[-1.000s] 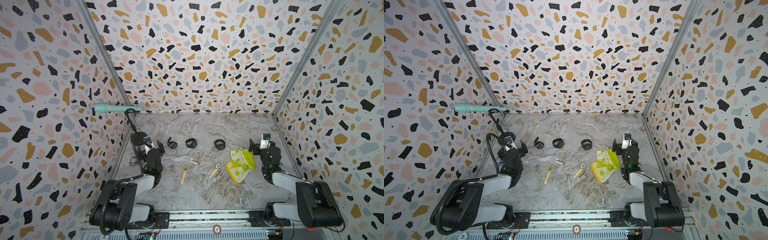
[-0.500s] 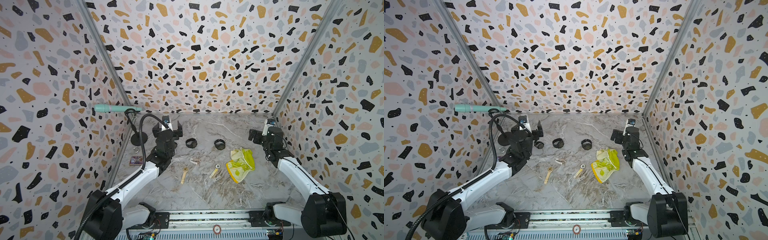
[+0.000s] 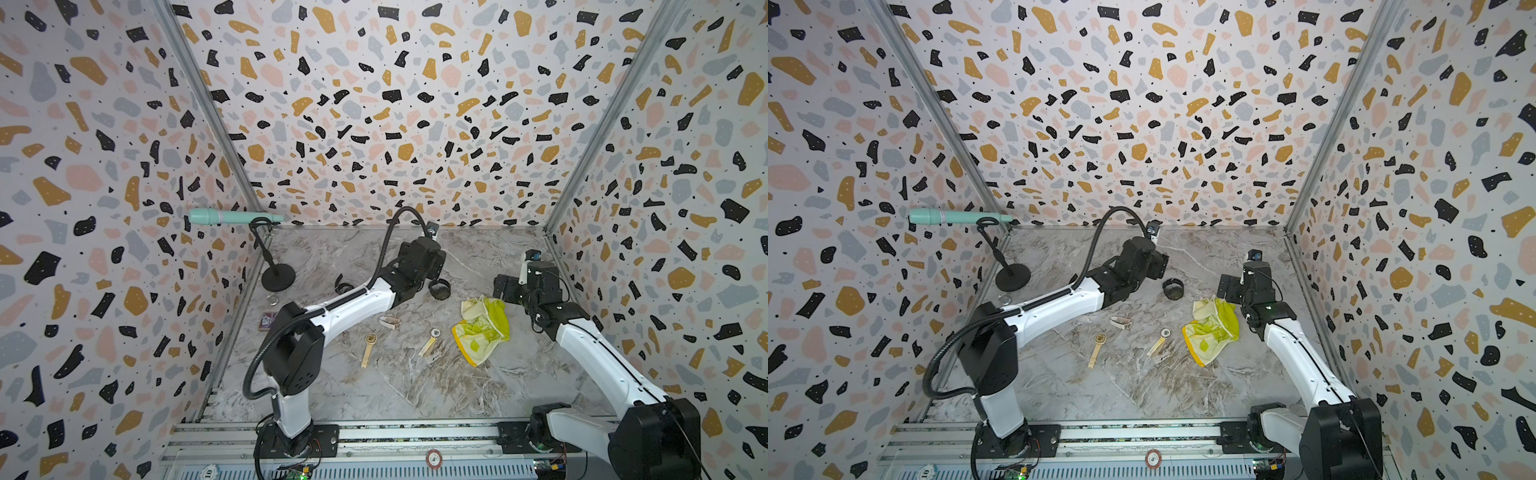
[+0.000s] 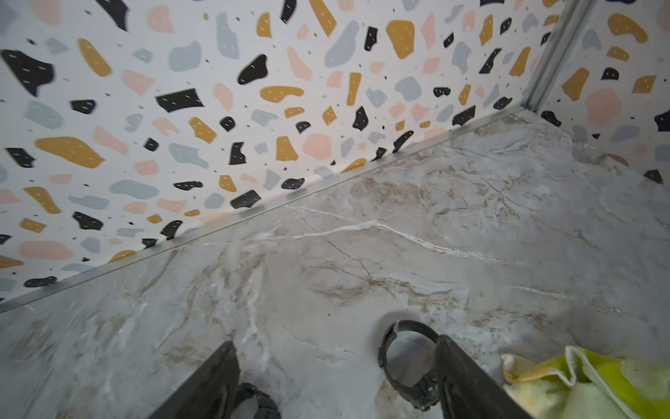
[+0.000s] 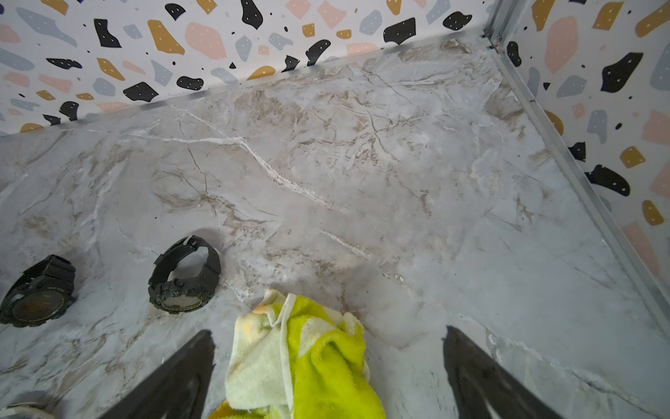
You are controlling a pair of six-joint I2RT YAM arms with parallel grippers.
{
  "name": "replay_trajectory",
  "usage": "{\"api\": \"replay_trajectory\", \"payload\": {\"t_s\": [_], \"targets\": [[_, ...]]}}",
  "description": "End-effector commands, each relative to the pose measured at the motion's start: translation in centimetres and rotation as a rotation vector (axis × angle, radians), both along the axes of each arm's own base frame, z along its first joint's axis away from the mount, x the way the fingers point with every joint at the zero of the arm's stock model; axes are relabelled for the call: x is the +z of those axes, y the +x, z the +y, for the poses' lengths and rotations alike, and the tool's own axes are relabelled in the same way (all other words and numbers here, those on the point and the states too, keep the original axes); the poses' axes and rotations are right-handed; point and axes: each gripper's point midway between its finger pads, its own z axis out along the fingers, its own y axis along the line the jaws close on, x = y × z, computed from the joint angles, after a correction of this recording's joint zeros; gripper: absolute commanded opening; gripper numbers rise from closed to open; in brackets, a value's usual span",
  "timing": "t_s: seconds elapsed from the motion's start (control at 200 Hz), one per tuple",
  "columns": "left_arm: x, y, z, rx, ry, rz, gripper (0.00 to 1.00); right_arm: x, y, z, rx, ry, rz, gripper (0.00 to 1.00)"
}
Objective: Wipe the watch dial
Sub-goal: Adjust the watch at the center of the board.
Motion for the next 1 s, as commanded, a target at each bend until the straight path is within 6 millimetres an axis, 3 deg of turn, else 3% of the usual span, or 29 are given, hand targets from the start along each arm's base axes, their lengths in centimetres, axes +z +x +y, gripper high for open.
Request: {"api": "replay_trajectory", "payload": {"t_s": [0.0, 0.225, 0.355, 0.656, 0.996], "targets": [[-1.1, 0.0, -1.7, 0.004, 0.014, 0.086, 0.80, 1.5, -0.8, -0.1, -0.015, 0.018, -0.009, 0.99], [-3.2, -0.4, -7.6, -0.111, 0.040, 0.170, 0.76, 1.3, -1.8, -0.2, -0.035, 0.037, 0.022, 0.99], [-5.6, -0.5, -9.7, -0.159, 0.081, 0.228, 0.76, 1.0, -2.6, -0.6, -0.066, 0.054, 0.060, 0.99], [-9.5, 0.6, -11.4, -0.157, 0.127, 0.297, 0.77, 1.4, -4.1, -0.3, -0.068, 0.099, 0.080, 0.99], [-14.1, 0.4, -11.1, -0.145, 0.171, 0.372, 0.77, 1.5, -5.3, -0.7, -0.098, 0.108, 0.108, 0.99]]}}
